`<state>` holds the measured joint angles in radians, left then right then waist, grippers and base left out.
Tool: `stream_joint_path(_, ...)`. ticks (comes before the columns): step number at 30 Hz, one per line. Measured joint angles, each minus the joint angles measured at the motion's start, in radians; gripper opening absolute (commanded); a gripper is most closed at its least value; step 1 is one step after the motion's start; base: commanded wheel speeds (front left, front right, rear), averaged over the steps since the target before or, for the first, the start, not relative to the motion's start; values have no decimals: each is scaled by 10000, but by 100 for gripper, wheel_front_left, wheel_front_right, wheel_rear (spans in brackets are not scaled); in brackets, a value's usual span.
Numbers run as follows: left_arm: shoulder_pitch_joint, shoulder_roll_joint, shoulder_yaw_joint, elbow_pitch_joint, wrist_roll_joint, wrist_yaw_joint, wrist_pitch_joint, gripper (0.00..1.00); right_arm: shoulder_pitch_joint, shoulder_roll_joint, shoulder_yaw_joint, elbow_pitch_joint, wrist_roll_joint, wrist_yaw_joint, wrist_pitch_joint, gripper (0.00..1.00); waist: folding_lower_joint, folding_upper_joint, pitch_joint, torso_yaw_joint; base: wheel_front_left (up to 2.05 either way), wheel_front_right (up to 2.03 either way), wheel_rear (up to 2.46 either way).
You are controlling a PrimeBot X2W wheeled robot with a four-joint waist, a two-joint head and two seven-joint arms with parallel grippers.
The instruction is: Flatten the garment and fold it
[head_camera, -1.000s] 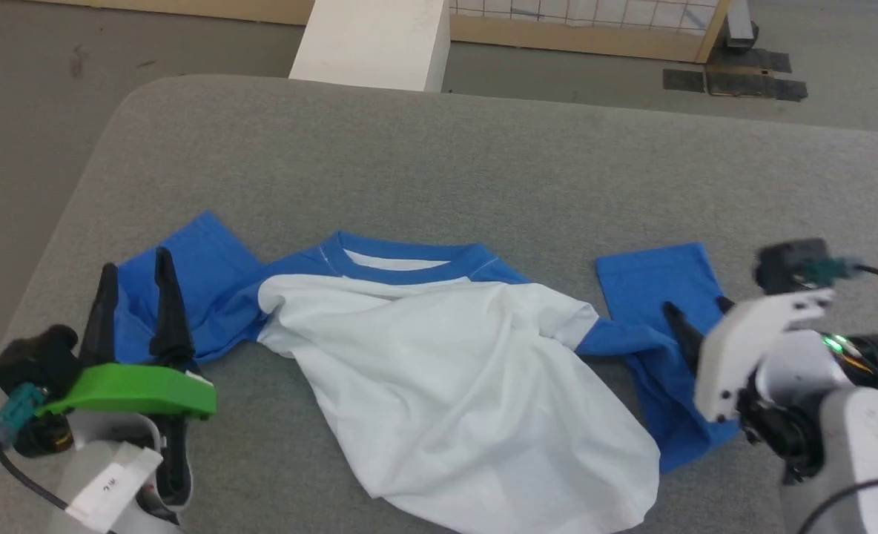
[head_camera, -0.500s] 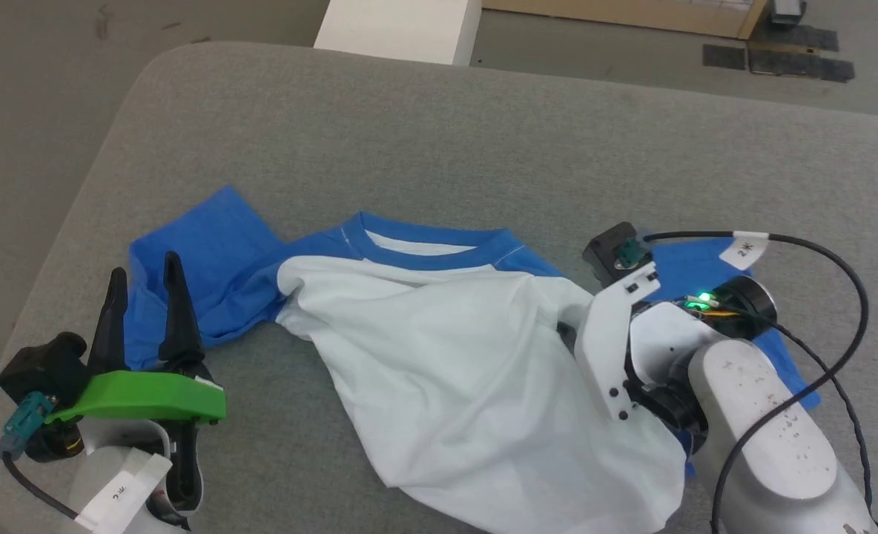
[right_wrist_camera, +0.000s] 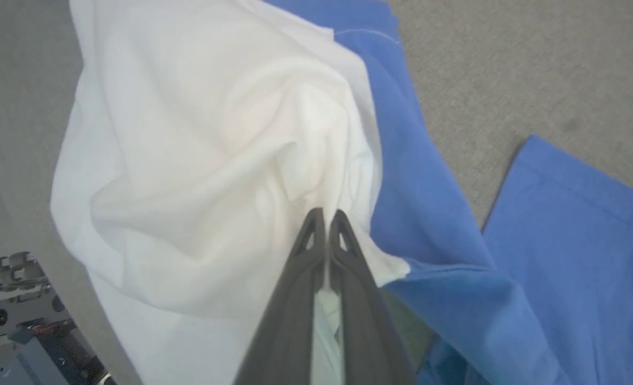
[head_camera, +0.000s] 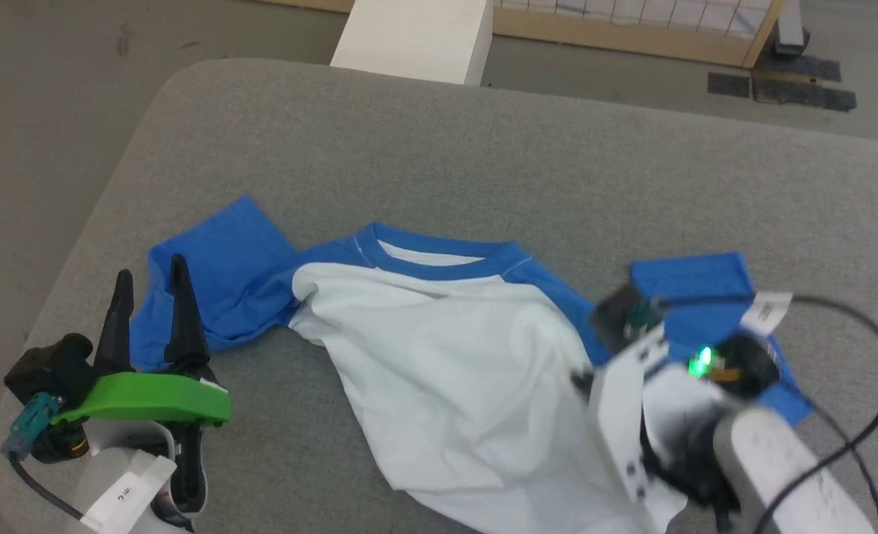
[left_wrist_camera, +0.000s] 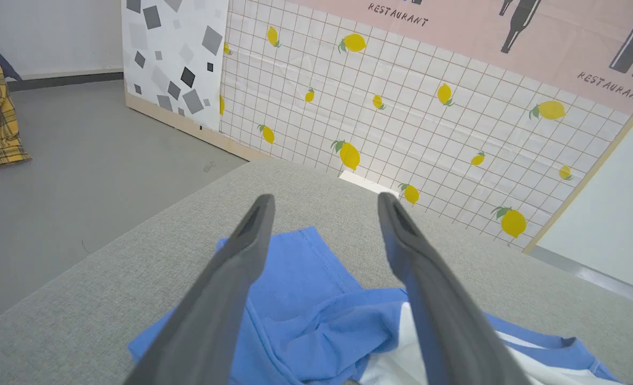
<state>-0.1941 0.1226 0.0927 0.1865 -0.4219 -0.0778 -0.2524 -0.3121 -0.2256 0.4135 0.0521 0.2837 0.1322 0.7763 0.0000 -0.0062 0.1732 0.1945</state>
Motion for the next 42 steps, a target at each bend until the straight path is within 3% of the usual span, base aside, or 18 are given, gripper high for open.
stream_joint_path(4, 14, -6, -86, 29, -2, 0, 17, 100, 1277, -343, 508, -696, 662, 0, 794, 0, 0, 0, -230, -31, 0, 0, 0)
stream_joint_path(9, 36, -12, -153, 82, -21, 0, 73, 100, 2212, -138, 723, -869, 1235, 0, 1120, 3, 0, 0, -344, -53, 0, 0, 0)
stream_joint_path(10, 37, -13, -169, 88, -21, 0, 117, 100, 2281, -52, 711, -874, 1313, 0, 1089, 40, 0, 0, -356, -53, 0, 0, 0)
stream_joint_path(11, 46, -13, -171, 107, -21, 0, 132, 100, 2328, 29, 729, -890, 1388, 0, 1041, 100, 0, 0, -375, -53, 0, 0, 0)
stream_joint_path(14, 122, -6, -163, 171, -33, 0, 134, 100, 2330, 259, 485, -1080, 1695, 0, 915, 100, 0, 0, -468, -78, 0, 0, 0)
stream_joint_path(18, 296, 21, -155, 142, -75, 86, 224, 100, 2277, 704, -1045, -1914, 2203, 0, 665, 100, 0, 0, -721, -130, 0, 0, 0)
stream_joint_path(24, 321, 33, -184, -58, -117, 98, 311, 100, 1467, 1085, -2669, -1812, 1237, -2, 157, 100, 0, 0, -659, -176, 0, 0, 0)
stream_joint_path(31, 277, 19, -385, -121, -155, 96, 322, 100, 359, 851, -2243, -163, -970, 0, -127, 100, 0, 0, -178, -83, 0, 0, 0)
stream_joint_path(39, 9, 2, -430, 29, -357, 82, 217, 100, -424, 640, -848, 1634, -2230, 2, -52, 100, 0, 0, 529, 98, 0, 0, 0)
stream_joint_path(42, -79, -2, -447, 163, -366, 67, 201, 100, -544, 617, -815, 1912, -2313, 2, -54, 100, 0, 0, 664, 152, 0, 0, 0)
